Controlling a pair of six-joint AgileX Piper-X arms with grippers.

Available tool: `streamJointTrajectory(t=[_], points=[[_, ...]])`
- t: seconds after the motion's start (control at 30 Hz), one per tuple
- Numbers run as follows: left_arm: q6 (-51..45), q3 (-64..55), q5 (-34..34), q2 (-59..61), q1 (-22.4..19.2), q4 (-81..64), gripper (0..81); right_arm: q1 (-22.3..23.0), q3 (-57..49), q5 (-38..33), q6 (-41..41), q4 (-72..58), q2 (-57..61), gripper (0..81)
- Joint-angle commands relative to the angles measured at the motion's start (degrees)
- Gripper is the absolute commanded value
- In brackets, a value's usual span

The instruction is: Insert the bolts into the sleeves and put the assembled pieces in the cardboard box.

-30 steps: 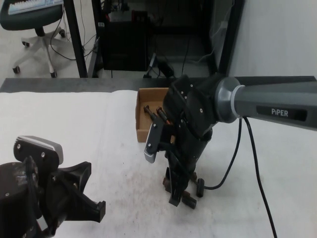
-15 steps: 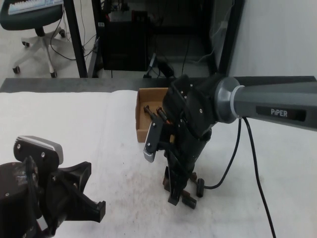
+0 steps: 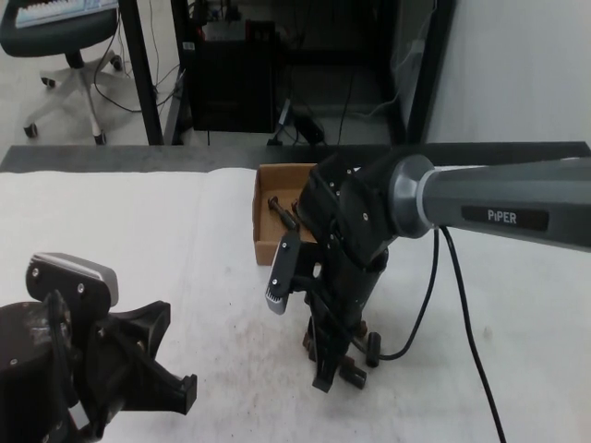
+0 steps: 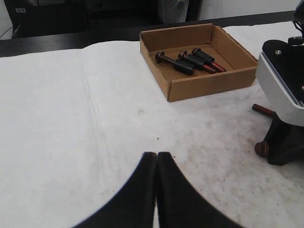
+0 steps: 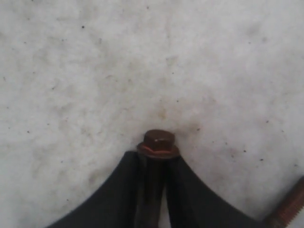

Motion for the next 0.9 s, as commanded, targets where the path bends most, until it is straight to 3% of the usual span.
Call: streamJointTrajectory(t=[0.0, 0.2, 0.3, 0.53, 0.87], points=[[0.29, -0.11, 0.0, -0.46, 0.14, -0.18, 0.1, -0.04, 0.42, 1.85, -0.14, -2.31, 1.99, 16.7], [0.29, -0.11, 0.0, -0.46, 0.14, -0.18, 0.1, -0.04, 0.42, 1.85, -0.93, -4.71, 1.99, 15.9], [0.29, -0.11, 0.0, -0.46, 0.14, -0.18, 0.1, -0.04, 0.42, 1.85, -1.55, -4.38, 1.99, 1.2], [1.21, -0.57, 4.16, -0.46, 0.14, -0.18, 0.1, -0.15, 0.42, 1.52, -3.18, -4.38, -0.7, 0.9], [4.14, -12.21, 14.53, -0.34, 0.14, 8.73, 0.1, -3.44, 0.42, 0.26, -0.72, -4.23, -18.58, 0.9]])
